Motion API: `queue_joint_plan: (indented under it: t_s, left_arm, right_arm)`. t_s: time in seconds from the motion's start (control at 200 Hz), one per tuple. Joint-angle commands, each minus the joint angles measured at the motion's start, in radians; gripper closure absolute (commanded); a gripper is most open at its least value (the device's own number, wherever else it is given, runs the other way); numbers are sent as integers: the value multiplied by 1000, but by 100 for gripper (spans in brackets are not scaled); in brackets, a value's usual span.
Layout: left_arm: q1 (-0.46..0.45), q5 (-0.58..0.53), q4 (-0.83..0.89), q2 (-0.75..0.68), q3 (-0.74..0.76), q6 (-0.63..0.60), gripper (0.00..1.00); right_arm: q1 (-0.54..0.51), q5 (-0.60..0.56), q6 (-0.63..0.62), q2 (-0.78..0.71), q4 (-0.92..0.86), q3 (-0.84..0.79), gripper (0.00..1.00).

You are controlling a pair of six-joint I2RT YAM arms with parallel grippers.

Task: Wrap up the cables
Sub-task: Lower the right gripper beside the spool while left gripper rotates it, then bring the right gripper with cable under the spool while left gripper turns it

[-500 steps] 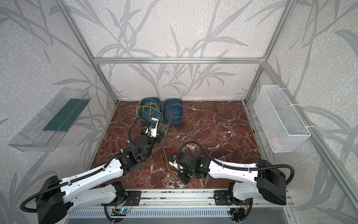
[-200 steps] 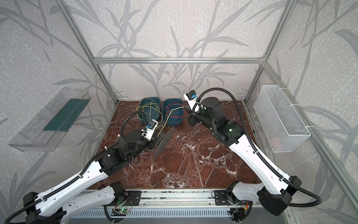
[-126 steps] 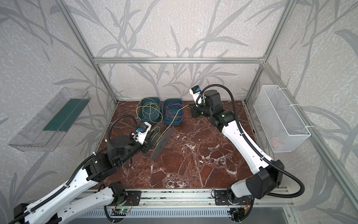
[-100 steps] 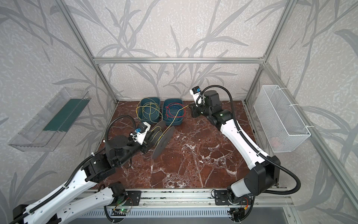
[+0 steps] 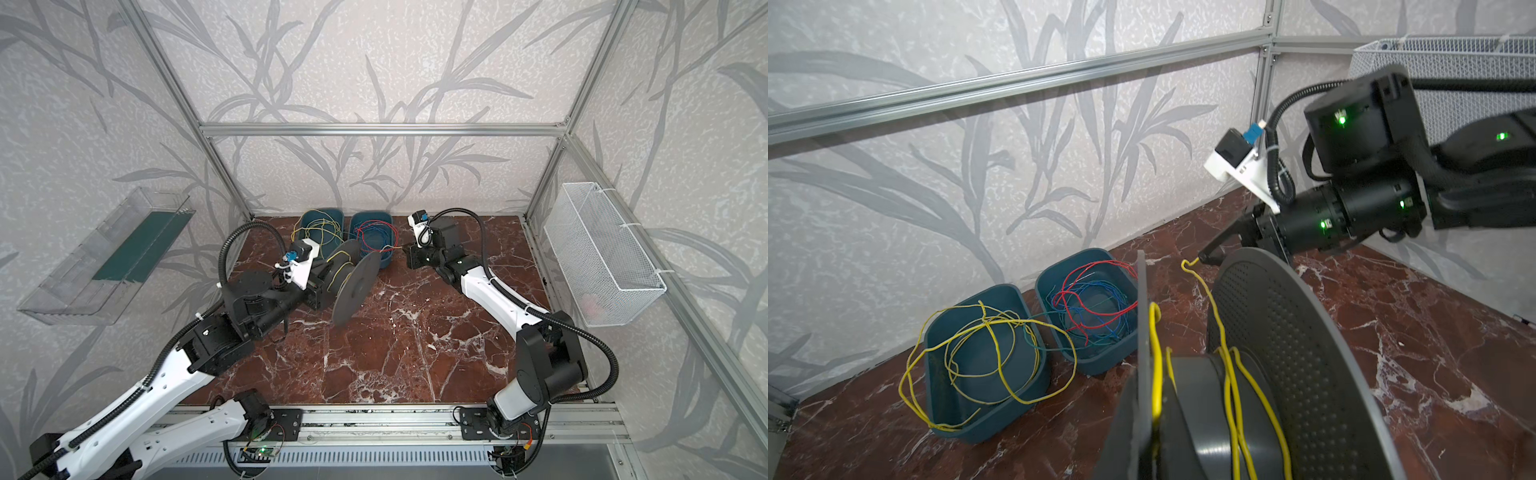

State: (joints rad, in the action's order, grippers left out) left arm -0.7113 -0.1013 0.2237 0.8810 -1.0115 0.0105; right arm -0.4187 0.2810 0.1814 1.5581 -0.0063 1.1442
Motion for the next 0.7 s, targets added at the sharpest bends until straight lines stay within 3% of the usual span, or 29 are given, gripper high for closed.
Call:
queue_joint_plan:
  t_s: [0.0, 0.405, 0.695]
  left_arm:
    - [67, 91, -212, 13, -82, 136, 100]
    - [76, -148, -507, 206, -138, 231, 100]
    - [79, -394, -720, 289, -105, 212, 100]
  right_arm:
    - [-12, -56, 41, 16, 89, -50, 100]
    - [-207, -161, 202, 76, 309, -143, 100]
    - [-313, -280, 294, -26, 447, -278, 100]
